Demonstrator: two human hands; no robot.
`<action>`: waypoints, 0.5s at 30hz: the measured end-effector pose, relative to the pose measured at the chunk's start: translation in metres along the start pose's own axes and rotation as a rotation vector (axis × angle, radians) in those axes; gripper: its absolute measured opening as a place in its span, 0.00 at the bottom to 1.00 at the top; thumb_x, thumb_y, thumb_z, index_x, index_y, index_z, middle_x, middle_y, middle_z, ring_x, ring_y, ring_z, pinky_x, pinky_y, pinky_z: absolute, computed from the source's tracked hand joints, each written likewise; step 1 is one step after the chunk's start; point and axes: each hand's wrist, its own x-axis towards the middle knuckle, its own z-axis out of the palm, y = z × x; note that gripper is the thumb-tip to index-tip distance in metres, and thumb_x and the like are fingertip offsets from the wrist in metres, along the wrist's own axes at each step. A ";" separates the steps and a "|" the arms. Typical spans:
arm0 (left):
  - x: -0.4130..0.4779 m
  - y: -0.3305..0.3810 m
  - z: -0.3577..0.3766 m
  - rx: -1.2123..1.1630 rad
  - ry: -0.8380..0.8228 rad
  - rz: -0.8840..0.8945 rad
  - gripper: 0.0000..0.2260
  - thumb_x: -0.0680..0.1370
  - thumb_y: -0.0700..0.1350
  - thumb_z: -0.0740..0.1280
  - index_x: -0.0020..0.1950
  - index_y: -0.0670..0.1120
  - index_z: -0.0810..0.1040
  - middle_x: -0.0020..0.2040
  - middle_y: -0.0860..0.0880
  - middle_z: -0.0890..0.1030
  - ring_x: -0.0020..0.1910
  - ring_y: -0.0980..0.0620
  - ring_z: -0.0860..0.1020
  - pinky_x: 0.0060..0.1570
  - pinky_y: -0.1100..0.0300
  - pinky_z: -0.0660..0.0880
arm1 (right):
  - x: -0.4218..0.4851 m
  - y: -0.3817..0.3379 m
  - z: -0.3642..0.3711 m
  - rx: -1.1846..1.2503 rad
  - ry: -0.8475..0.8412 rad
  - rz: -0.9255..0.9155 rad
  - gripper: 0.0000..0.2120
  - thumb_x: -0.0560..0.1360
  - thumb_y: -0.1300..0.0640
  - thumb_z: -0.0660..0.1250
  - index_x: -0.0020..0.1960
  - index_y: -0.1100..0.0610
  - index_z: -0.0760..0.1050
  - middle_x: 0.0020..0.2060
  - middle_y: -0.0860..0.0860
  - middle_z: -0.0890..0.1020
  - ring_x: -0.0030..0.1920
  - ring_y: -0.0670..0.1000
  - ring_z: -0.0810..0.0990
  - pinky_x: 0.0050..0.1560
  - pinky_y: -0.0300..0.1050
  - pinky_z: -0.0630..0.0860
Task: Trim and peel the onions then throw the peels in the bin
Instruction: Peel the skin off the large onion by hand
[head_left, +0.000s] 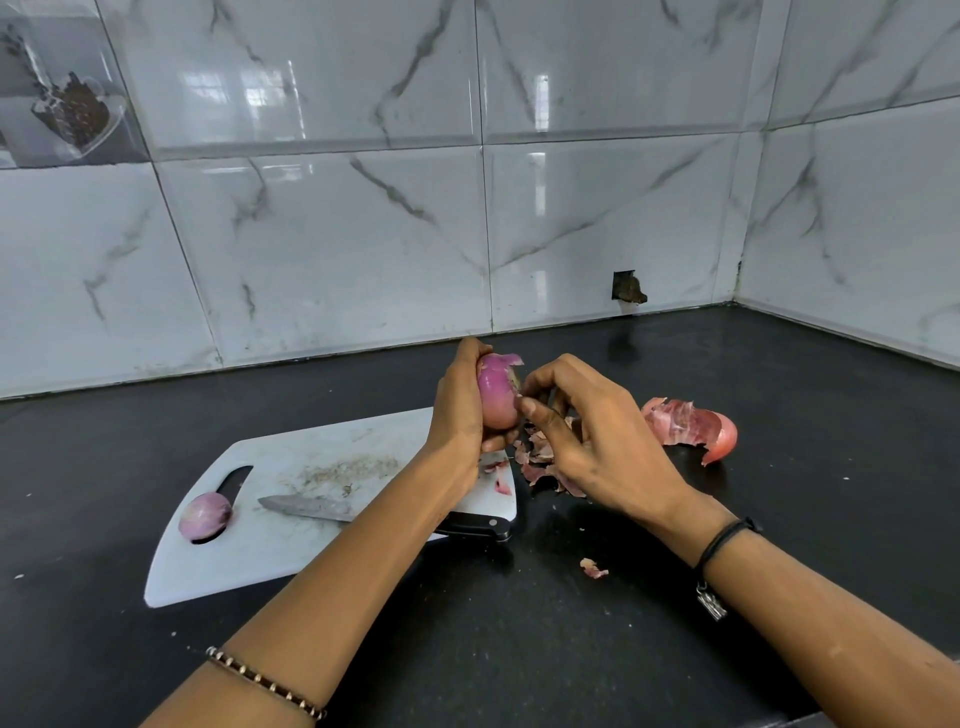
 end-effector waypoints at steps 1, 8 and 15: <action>0.000 0.000 0.000 -0.010 0.020 0.001 0.17 0.83 0.52 0.55 0.47 0.45 0.79 0.35 0.41 0.76 0.19 0.52 0.70 0.16 0.68 0.60 | 0.000 -0.001 0.000 0.012 -0.022 -0.016 0.02 0.81 0.59 0.67 0.52 0.53 0.76 0.46 0.43 0.76 0.45 0.46 0.76 0.44 0.42 0.74; 0.003 0.007 -0.010 -0.119 0.105 -0.073 0.17 0.82 0.55 0.56 0.48 0.45 0.78 0.28 0.45 0.77 0.17 0.53 0.67 0.17 0.67 0.58 | -0.003 -0.006 -0.001 0.066 -0.064 -0.033 0.02 0.79 0.53 0.67 0.49 0.50 0.75 0.44 0.42 0.76 0.43 0.50 0.76 0.41 0.38 0.71; -0.002 0.009 -0.007 -0.142 0.043 -0.124 0.20 0.80 0.56 0.57 0.53 0.40 0.77 0.34 0.42 0.81 0.19 0.47 0.72 0.15 0.70 0.58 | 0.000 0.000 -0.009 -0.077 0.073 -0.004 0.07 0.72 0.51 0.72 0.41 0.51 0.75 0.39 0.43 0.74 0.36 0.47 0.75 0.36 0.50 0.74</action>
